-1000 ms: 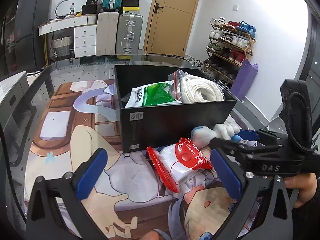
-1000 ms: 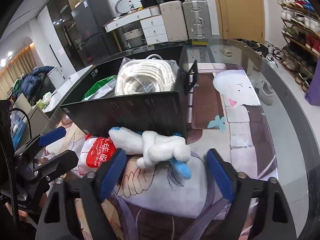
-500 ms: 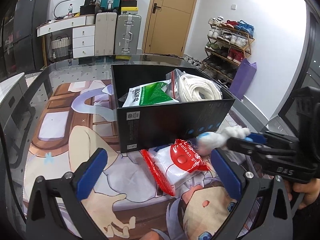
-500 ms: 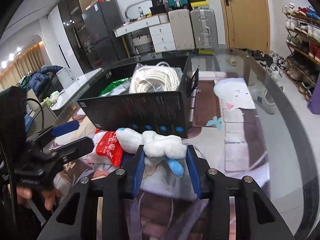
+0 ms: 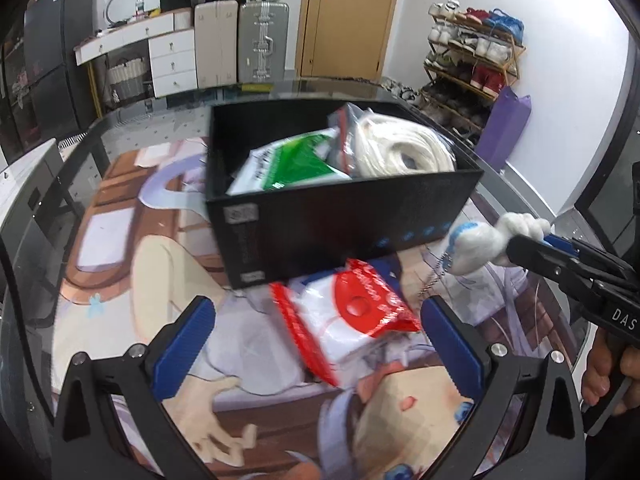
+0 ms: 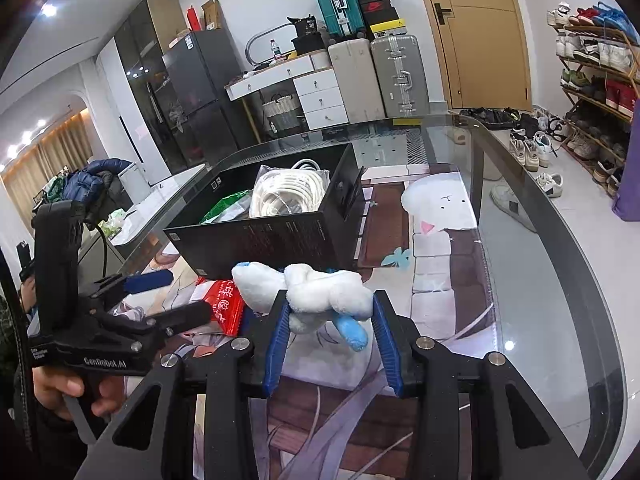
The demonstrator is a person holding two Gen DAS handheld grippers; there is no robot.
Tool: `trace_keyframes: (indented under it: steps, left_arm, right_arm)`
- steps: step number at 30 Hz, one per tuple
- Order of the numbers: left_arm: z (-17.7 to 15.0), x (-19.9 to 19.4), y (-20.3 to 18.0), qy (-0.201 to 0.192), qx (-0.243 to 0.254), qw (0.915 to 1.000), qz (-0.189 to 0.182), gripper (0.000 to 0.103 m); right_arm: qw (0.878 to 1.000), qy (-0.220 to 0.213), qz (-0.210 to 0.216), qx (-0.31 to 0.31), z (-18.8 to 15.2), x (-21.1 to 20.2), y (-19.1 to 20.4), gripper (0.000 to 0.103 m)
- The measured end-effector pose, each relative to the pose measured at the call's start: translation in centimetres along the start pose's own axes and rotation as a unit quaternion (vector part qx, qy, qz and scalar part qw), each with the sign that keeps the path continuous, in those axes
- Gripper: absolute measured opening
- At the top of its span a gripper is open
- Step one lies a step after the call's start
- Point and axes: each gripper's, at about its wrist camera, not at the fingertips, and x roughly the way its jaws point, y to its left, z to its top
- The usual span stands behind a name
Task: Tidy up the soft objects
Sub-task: 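Grasp the red-and-white bag with the left tool while the right tool holds the plush toy, then lower the red bag into the box with the left tool while the right tool lowers the plush toy in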
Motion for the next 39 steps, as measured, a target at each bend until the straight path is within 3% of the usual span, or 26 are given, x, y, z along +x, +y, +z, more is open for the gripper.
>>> trace_keyframes:
  steps: [11,15,19,21,30,39]
  left_arm:
    - [0.2,2.1,-1.5,0.039,0.007,0.9983,0.042,0.100]
    - [0.0,2.0,-1.8,0.041,0.012,0.9983,0.040,0.079]
    - [0.0,1.8,-1.8,0.038,0.020,0.9984,0.036,0.068]
    - [-0.1,1.5,-1.7,0.035,0.024,0.9986,0.032,0.056]
    - [-0.3,-0.9,-0.7,0.003,0.024,0.9996,0.014,0.055]
    - [1.6,-4.6,0.2,-0.047,0.023,0.9986,-0.004,0.055]
  right_arm:
    - [1.000,-0.002,0.000,0.014,0.0,-0.3,-0.5,0.041]
    - [1.000,0.001,0.001,0.014,-0.1,-0.2,-0.4,0.041]
    - [1.000,-0.001,0.003,0.009,0.0,-0.3,-0.1,0.041]
    - [1.000,-0.002,0.003,0.008,0.0,-0.4,-0.1,0.041]
    - [1.000,-0.004,0.002,0.003,0.1,-0.5,0.3,0.041]
    - [0.999,-0.022,-0.009,-0.021,0.6,-1.7,1.8,0.041]
